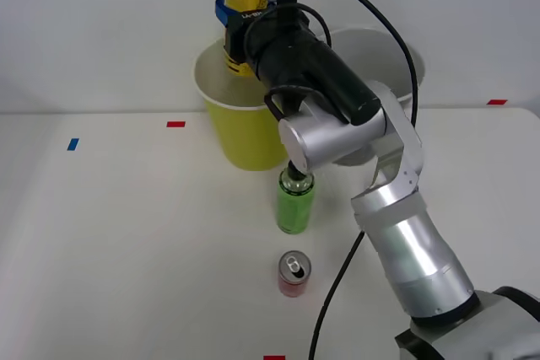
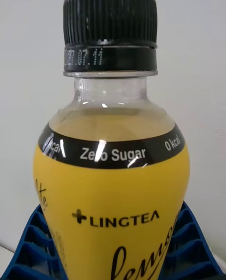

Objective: Put cans in the gray bin, plastic bottles in the light green bin

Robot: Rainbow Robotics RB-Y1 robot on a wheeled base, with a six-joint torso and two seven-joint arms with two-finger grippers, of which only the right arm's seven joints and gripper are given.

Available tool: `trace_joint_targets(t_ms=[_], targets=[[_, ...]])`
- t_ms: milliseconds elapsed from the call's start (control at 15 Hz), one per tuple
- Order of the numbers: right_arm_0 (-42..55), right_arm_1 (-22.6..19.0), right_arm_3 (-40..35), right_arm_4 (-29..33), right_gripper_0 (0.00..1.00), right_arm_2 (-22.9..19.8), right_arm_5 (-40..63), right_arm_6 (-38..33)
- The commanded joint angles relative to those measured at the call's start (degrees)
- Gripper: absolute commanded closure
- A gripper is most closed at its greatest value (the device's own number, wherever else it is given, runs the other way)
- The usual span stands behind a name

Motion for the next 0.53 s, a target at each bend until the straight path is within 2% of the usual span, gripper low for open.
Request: trace_joint_targets(t_ms=[67, 400, 533], targets=[[-0.8, 0.0, 1.4, 1.0, 1.0, 0.2, -0.1, -0.3], [-0.8, 0.0, 1.3, 1.0, 0.99, 0.2, -0.2, -0.8], [-0.8, 0.0, 1.4, 1.0, 0.8, 0.3, -0.2, -1.0]])
